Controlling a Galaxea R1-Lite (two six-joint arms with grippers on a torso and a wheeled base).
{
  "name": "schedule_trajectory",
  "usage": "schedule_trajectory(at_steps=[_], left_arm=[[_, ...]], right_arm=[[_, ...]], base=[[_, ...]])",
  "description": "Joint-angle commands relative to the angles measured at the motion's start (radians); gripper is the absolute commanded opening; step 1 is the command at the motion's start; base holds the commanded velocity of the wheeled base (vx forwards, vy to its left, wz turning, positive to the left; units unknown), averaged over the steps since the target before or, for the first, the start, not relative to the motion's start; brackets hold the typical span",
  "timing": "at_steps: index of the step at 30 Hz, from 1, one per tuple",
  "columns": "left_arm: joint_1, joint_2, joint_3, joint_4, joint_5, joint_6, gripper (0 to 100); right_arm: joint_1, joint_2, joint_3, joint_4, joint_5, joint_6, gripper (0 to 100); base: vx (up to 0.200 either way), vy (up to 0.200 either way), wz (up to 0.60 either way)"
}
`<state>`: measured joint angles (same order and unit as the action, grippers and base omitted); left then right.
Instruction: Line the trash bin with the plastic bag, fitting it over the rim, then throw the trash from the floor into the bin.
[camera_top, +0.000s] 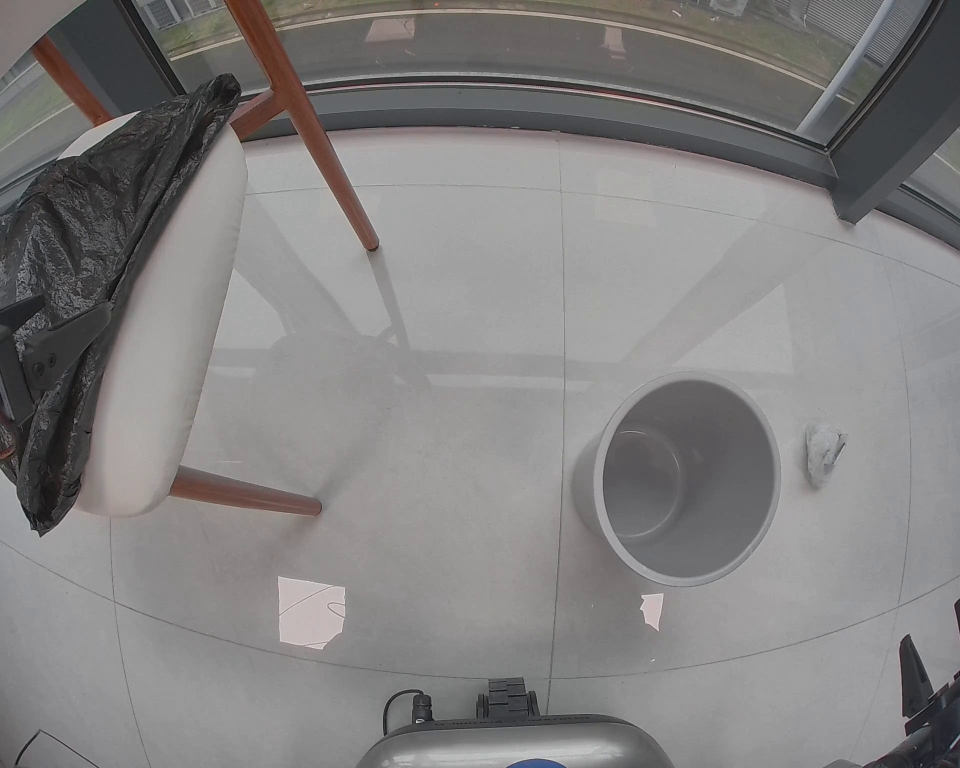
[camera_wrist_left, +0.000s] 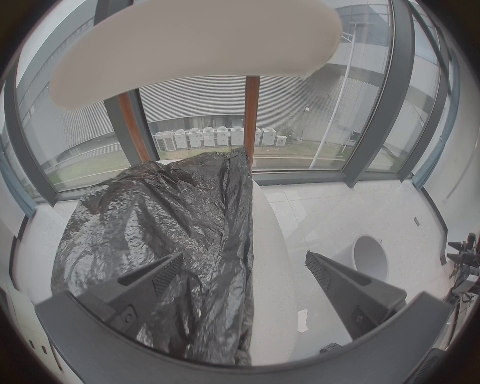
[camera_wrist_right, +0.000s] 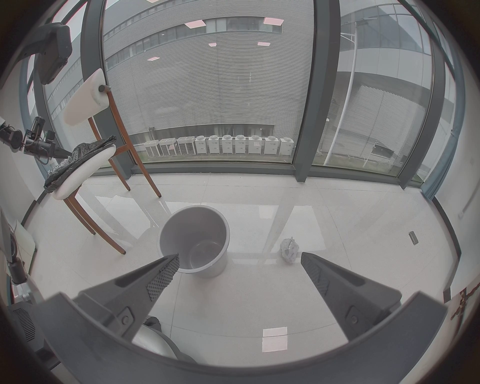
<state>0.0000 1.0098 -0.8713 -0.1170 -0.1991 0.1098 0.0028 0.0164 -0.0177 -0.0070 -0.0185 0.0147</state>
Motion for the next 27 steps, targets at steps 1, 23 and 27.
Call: schedule_trajectory(at_steps=[1,23,27], left_arm=[[0.000,0.119,-0.043,-0.038,-0.002,0.036,100],[-0.063,0.288,-0.114,-0.162,0.004,0.192,100],[-0.061,0.285,-0.114,-0.164,0.007,0.192,0]], right_arm=[[0.000,-0.016,0.018,-0.001,0.000,0.001,100],[0.000,-0.016,0.018,-0.001,0.000,0.001,100],[0.000,-0.016,0.018,-0.001,0.000,0.001,100]], base=[[0.000,0.000,0.00],[0.000,0.000,0.00],[0.000,0.000,0.00]])
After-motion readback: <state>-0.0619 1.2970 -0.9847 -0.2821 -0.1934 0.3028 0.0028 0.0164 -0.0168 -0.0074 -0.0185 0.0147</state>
